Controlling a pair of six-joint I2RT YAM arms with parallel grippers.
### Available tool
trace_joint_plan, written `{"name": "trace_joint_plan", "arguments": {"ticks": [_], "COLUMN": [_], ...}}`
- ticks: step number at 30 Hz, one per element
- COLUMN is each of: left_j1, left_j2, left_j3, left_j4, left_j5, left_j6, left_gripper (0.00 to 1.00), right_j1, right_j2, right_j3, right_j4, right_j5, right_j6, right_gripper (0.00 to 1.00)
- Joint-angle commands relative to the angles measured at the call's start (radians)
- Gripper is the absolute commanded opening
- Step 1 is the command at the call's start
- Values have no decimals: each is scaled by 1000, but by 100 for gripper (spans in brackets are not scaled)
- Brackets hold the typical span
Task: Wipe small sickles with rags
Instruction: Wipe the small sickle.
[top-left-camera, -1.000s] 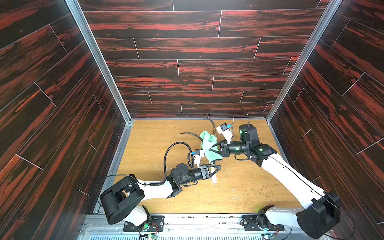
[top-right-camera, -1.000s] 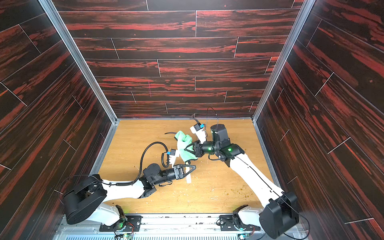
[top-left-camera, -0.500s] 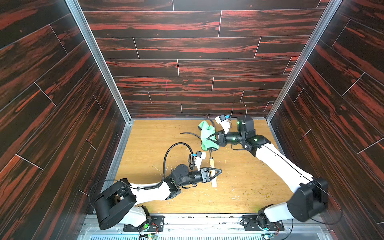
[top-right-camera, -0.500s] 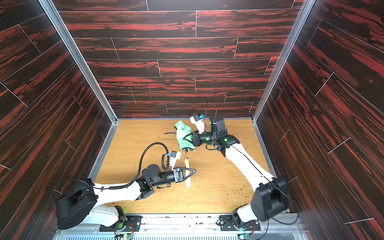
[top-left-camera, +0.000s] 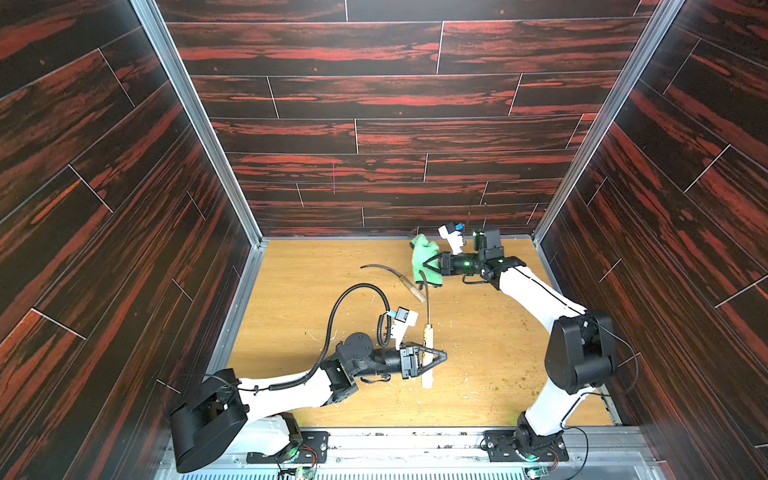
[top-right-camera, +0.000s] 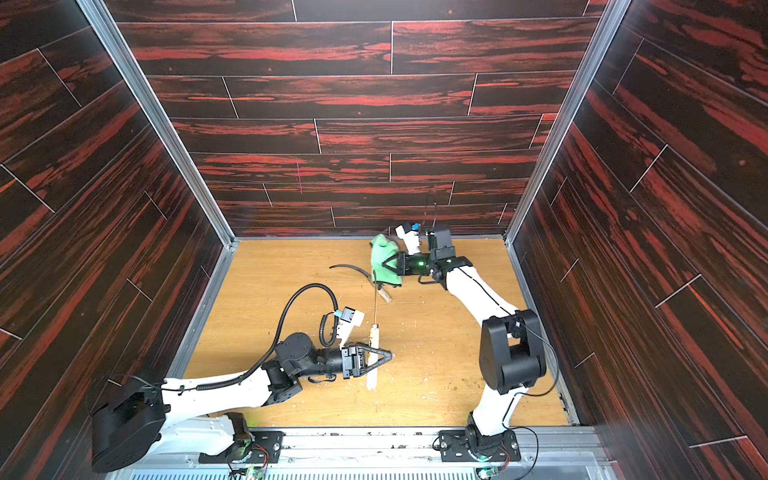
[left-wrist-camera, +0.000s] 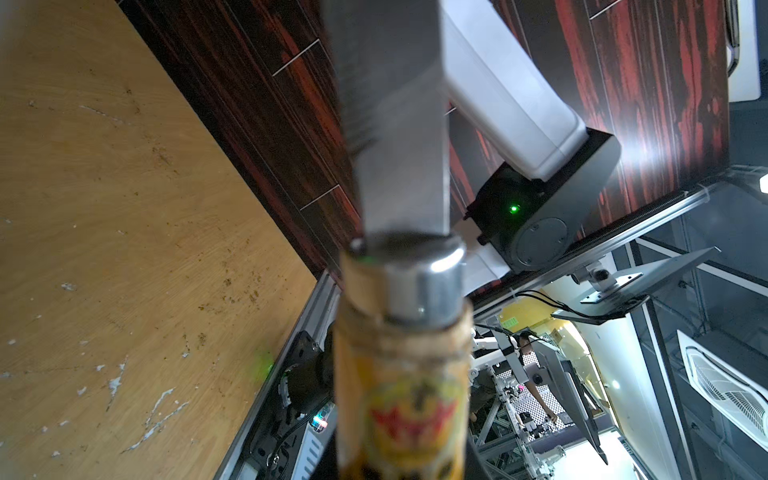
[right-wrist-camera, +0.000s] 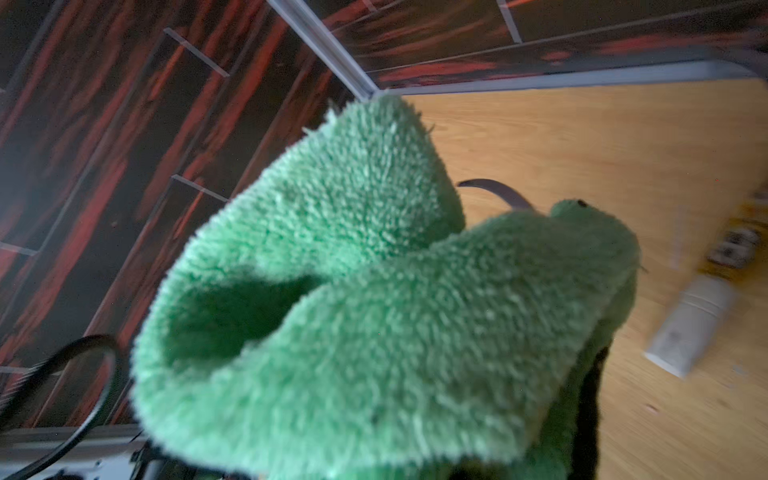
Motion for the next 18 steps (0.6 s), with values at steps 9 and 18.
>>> {"name": "trace_joint_plan", "arguments": {"ticks": [9,18], "left_j1": [6,31], "left_j2": [-82,-60], "left_j3": [1,22], "left_j4": [-136,-118], "left_j5": [-80,-89], "left_j6": [109,111], "left_gripper": [0,0], "right_j1": [-3,73], "right_j2": [-330,-683], "right_j3": [-233,-408], "right_j4": [-33,-62], "right_j5": [-1,-66], "right_j6": [-25,-5], "right_gripper": [0,0]}}
